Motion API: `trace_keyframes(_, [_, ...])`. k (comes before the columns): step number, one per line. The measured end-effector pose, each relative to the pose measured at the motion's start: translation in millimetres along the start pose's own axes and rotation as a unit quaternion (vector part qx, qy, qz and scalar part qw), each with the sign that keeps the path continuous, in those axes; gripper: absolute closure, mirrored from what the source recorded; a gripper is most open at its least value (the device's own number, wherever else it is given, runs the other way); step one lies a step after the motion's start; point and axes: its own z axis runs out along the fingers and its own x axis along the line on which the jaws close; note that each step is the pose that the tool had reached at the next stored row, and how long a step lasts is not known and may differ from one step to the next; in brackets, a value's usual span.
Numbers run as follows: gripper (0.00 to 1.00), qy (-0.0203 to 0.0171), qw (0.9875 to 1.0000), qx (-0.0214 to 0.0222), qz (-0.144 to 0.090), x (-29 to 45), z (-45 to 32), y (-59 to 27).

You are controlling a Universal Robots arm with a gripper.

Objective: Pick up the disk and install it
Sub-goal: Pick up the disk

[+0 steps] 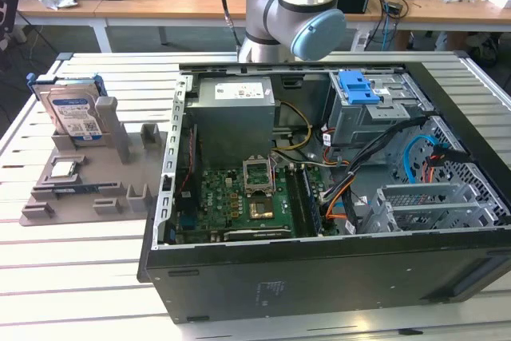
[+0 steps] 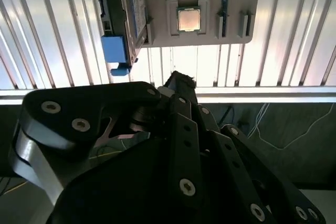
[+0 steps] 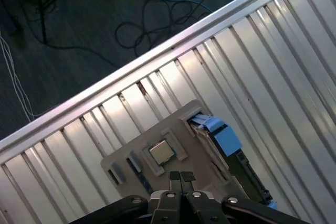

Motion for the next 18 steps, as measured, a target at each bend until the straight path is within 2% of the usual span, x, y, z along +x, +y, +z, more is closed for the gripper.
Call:
trace_keyframes(3, [0.9, 0.0006, 0.9999, -0.0004, -0.017, 0.0, 0.0, 0.0])
trace_keyframes(6, [0.9, 0.0016, 0.999, -0.0011, -0.045, 0.0, 0.0, 0.0])
trace_keyframes(8, [0.9, 0.0024, 0.9977, -0.0016, -0.068, 0.0, 0.0, 0.0])
trace_keyframes(14, [0.9, 0.0037, 0.9943, -0.0025, -0.107, 0.0, 0.0, 0.0])
trace_keyframes(16, [0.9, 0.0044, 0.9924, -0.0029, -0.123, 0.0, 0.0, 0.0])
trace_keyframes(18, [0.9, 0.0047, 0.9911, -0.0031, -0.133, 0.0, 0.0, 0.0])
